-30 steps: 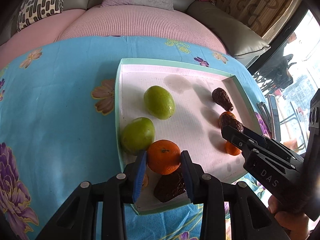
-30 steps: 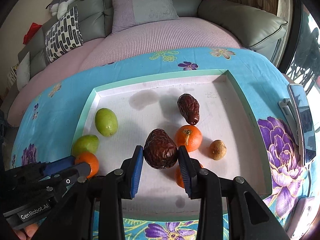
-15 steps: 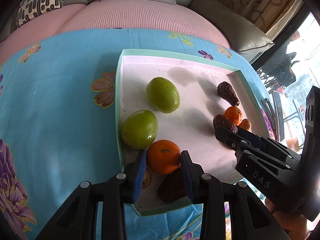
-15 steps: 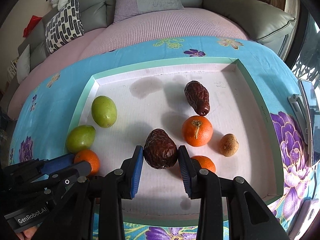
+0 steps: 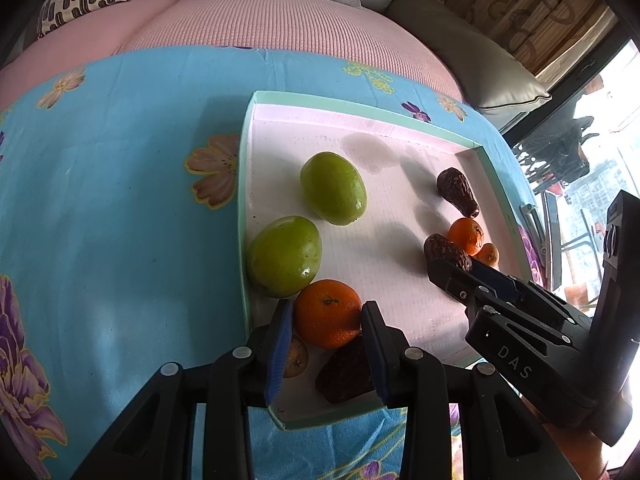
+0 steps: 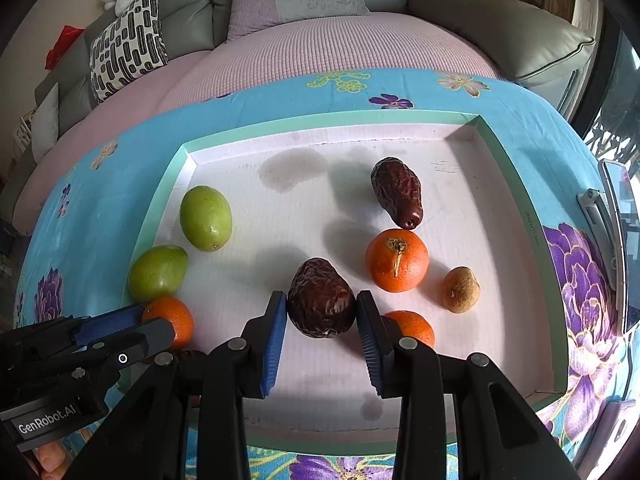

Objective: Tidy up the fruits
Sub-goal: 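Carry the date into the tray and release it while the left places the orange there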

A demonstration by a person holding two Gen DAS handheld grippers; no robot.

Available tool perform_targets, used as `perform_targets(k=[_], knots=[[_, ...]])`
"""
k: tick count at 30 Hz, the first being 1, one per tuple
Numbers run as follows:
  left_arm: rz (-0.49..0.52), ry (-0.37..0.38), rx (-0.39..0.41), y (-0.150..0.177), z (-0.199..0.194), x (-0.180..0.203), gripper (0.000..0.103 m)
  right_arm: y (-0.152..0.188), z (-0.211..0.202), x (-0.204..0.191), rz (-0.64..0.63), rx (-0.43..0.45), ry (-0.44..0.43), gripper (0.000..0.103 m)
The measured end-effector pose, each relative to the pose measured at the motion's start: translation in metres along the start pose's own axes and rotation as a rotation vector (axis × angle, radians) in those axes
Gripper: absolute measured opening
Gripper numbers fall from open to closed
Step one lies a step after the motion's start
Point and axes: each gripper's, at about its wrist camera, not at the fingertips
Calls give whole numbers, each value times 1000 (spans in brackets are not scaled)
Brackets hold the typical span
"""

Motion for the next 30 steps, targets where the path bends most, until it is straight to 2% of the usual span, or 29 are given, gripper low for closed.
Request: perform_targets(k=[13, 14, 15, 16, 17, 24, 28, 30], knots=[[-17, 18, -19, -1, -2, -3, 39, 1, 1, 0, 1, 0, 1, 37], [-19, 19, -21, -1, -2, -4, 40, 1, 1, 0, 3, 0, -1, 37], [-19, 23, -21, -1, -4, -4, 46, 1, 0, 1, 6, 1, -2, 37], [-20, 26, -16, -2, -5, -3, 52, 1, 0, 1, 7, 1, -3, 37], [-17, 29, -11, -2, -8, -3, 53, 1, 0, 2, 9, 1, -4, 37], [8, 46, 24, -4, -25, 2, 53, -1, -11, 2, 14, 41, 0, 37], [-5, 36, 80, -8, -41, -5, 54, -2, -15, 2, 13, 56, -1, 37], [-34, 10, 113, -12, -47, -14, 58, -2, -15, 3, 14, 58, -2, 37]])
Point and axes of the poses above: each gripper's, at about its wrist camera, not at the fingertips, and z roughly the way its jaws point, x to its right, y to its underside, and after that the axes turned 7 degrees about -z, right-handed
